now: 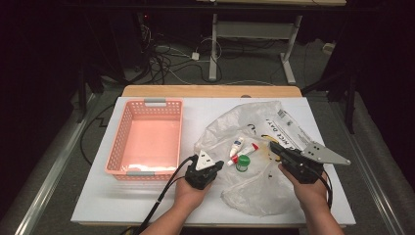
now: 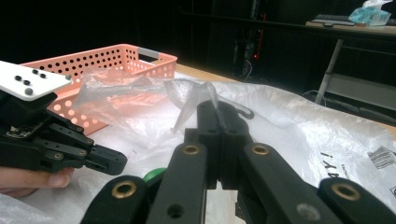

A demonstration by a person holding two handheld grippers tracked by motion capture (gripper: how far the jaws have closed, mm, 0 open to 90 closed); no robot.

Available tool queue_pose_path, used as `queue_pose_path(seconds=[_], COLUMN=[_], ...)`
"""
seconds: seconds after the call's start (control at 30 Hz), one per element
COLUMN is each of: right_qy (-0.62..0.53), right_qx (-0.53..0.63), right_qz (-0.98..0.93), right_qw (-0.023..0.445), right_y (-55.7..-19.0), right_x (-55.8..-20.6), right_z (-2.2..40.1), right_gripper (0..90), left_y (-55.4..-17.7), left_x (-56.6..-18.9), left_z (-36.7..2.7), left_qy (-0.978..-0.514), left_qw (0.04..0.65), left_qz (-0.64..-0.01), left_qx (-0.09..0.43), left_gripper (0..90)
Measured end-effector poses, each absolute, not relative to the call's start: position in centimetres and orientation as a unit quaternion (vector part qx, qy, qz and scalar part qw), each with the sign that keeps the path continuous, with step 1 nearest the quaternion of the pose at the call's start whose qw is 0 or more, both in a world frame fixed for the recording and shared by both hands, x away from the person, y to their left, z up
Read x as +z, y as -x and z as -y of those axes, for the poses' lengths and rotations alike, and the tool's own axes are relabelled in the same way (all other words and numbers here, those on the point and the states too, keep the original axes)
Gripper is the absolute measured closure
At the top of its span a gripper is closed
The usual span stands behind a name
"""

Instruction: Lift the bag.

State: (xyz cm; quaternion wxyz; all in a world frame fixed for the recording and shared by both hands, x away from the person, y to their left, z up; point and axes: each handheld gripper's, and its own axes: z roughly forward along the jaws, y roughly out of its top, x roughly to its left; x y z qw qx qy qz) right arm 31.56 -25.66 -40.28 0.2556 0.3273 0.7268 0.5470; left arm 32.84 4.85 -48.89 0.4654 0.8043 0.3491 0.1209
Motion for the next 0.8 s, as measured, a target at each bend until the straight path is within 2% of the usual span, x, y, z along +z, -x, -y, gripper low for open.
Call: queue_pose_path(seconds=[0.27, 0.8], right_qy=[-0.327, -0.312], right_qx=[0.556, 0.599], right_qz=[-0.718, -0.684], right_qw=[0.261, 0.277], right_y=[-32.1, -33.5], right_x=[-40.2, -38.5], right_z=[24.9, 24.3], right_gripper=[90.0, 90.0], left_y=[-31.9, -32.3], left_x=[-47.9, -40.9], left_z=[-5.2, -5.2], left_qy=[-0.779, -0.718], left_qw=[0.502, 0.563], left_qz=[-0.346, -0.339], left_qx=[0.146, 0.23], left_gripper=[88.3, 88.3])
